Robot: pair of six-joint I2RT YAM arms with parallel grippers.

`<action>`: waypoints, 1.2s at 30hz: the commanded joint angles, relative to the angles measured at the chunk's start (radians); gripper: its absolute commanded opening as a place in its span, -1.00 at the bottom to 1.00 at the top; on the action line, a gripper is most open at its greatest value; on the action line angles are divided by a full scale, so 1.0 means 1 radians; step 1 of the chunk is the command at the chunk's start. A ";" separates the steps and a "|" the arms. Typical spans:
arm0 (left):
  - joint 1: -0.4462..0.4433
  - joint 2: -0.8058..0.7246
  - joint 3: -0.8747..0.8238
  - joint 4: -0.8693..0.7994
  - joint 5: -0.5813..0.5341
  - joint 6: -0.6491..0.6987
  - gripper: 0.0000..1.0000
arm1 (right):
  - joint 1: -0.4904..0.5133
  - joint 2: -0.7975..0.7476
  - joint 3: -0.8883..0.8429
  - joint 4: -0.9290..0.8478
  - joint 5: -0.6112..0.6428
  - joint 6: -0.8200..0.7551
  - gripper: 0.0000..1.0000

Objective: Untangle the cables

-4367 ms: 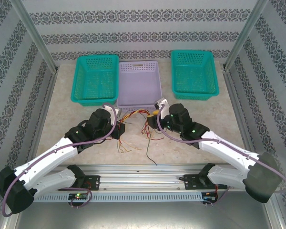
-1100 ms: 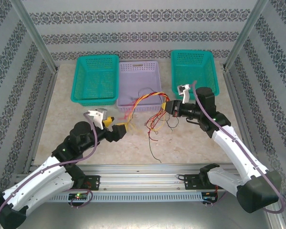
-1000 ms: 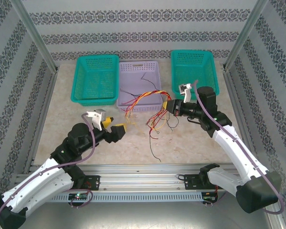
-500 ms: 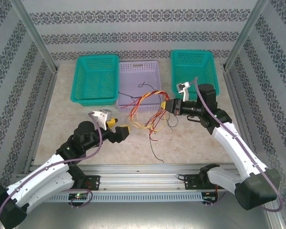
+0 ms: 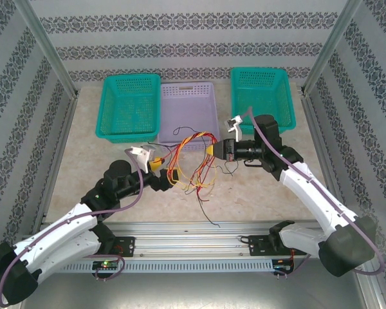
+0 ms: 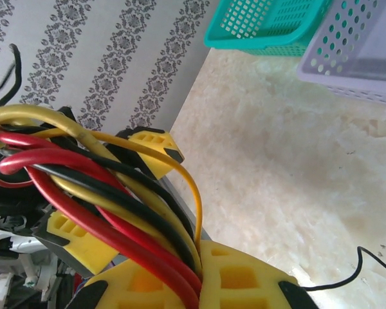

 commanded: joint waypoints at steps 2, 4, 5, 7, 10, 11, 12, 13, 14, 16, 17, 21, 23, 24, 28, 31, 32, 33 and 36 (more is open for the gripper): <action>0.007 0.023 0.038 0.086 0.033 0.021 0.74 | 0.014 0.013 0.008 0.024 -0.032 -0.001 -1.00; 0.008 0.042 0.040 0.093 0.042 0.015 0.51 | 0.014 0.014 0.006 0.036 -0.030 0.008 -1.00; 0.008 0.048 0.038 0.099 0.046 0.012 0.36 | 0.014 0.013 0.008 0.040 -0.032 0.011 -1.00; 0.008 0.055 0.035 0.107 0.042 0.007 0.03 | 0.015 0.014 0.015 0.042 -0.028 0.011 -1.00; 0.008 0.053 0.036 0.109 0.036 0.008 -0.31 | 0.015 0.023 0.024 0.039 -0.035 0.010 -1.00; 0.008 0.050 0.039 0.106 0.035 0.011 -0.43 | 0.015 0.024 0.024 0.038 -0.033 0.010 -1.00; 0.008 0.048 0.042 0.102 0.035 0.014 -0.53 | 0.014 0.025 0.023 0.037 -0.030 0.010 -1.00; 0.008 0.045 0.046 0.096 0.034 0.019 -0.67 | 0.013 0.024 0.022 0.038 -0.028 0.011 -1.00; 0.008 0.042 0.049 0.091 0.036 0.021 -0.87 | 0.009 0.023 0.018 0.038 -0.023 0.012 -1.00; 0.008 0.027 0.056 0.075 0.035 0.015 -1.00 | -0.010 0.014 0.013 0.031 0.002 0.016 -1.00; 0.008 0.016 0.056 0.071 0.037 0.010 -1.00 | -0.025 0.008 0.012 0.023 0.021 0.019 -1.00; 0.008 -0.047 0.065 0.004 0.013 0.005 -1.00 | -0.105 -0.011 -0.011 -0.019 0.131 0.030 -1.00; 0.008 -0.086 0.073 -0.049 -0.012 0.010 -1.00 | -0.129 -0.015 -0.014 -0.057 0.187 0.013 -1.00; 0.008 -0.107 0.077 -0.071 -0.023 0.012 -1.00 | -0.139 -0.016 -0.015 -0.077 0.221 0.005 -1.00; 0.008 -0.168 0.110 -0.176 -0.091 0.034 -1.00 | -0.184 -0.008 -0.033 -0.116 0.313 -0.005 -1.00; 0.008 -0.207 0.142 -0.247 -0.138 0.059 -1.00 | -0.230 -0.002 -0.063 -0.111 0.338 0.012 -1.00; 0.008 -0.215 0.150 -0.268 -0.156 0.064 -1.00 | -0.245 0.001 -0.071 -0.108 0.335 0.018 -1.00; 0.008 -0.221 0.160 -0.284 -0.169 0.070 -1.00 | -0.255 0.004 -0.080 -0.098 0.317 0.019 -1.00; 0.008 -0.221 0.188 -0.316 -0.184 0.082 -1.00 | -0.245 0.015 -0.083 -0.106 0.303 -0.012 -1.00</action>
